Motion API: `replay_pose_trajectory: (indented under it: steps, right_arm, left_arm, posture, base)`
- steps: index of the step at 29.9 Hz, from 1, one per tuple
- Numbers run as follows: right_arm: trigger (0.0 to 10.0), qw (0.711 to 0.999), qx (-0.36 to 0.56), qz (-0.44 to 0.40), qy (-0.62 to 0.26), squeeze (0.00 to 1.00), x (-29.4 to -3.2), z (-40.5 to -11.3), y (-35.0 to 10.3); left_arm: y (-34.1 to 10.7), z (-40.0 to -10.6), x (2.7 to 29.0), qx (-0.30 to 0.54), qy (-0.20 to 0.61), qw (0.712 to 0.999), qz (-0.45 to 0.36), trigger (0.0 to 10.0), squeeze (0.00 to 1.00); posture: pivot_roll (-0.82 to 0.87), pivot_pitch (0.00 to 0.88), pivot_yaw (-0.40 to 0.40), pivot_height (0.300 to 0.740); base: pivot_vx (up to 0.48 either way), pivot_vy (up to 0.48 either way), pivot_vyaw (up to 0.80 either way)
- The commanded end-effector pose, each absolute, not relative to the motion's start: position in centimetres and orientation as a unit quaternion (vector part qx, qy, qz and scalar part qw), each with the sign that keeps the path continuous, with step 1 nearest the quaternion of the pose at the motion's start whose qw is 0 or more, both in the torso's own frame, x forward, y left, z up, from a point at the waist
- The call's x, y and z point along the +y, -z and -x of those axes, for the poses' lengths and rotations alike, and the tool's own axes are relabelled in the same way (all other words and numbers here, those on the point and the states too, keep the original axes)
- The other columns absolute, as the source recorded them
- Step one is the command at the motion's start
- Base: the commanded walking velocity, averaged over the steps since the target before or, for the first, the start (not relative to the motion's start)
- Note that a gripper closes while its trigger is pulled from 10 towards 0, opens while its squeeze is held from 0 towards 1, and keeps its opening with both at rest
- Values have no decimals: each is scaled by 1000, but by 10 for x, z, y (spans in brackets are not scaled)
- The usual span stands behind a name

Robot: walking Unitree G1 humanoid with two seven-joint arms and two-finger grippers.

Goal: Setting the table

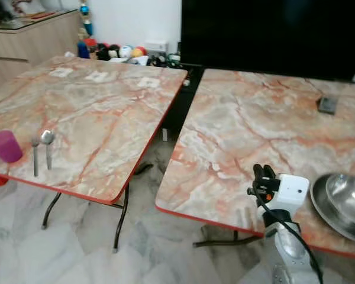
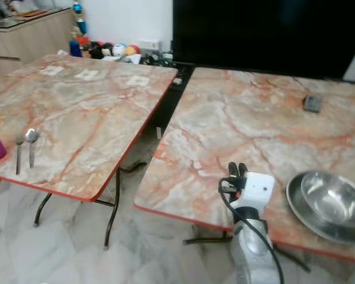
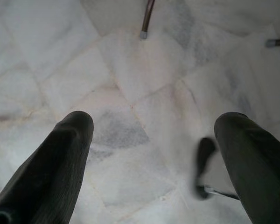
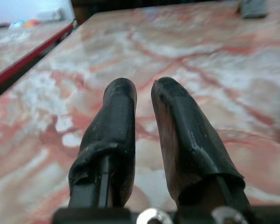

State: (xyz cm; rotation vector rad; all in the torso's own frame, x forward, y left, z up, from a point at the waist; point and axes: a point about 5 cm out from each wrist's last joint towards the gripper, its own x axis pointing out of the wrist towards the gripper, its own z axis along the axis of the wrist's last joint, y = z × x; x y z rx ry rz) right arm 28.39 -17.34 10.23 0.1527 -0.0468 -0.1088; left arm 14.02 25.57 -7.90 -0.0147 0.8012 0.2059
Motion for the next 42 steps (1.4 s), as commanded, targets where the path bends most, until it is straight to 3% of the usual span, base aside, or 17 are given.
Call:
replay_pose_trajectory:
  steps: [1,42]
  right_arm:
    - [10000,995,-32,-79,48,0,-168,-286,-107]
    - [10000,994,-37,-96,41,0,-154,-294,-110]
  left_arm:
    - [78,-139,261,391,-112,914,8,10000,0]
    - [81,-134,260,402,-122,907,17,10000,0]
  posture:
    - [34,92,-6,740]
    - [42,111,-21,740]
  base:
    - [0,480,0]
    - [0,459,0]
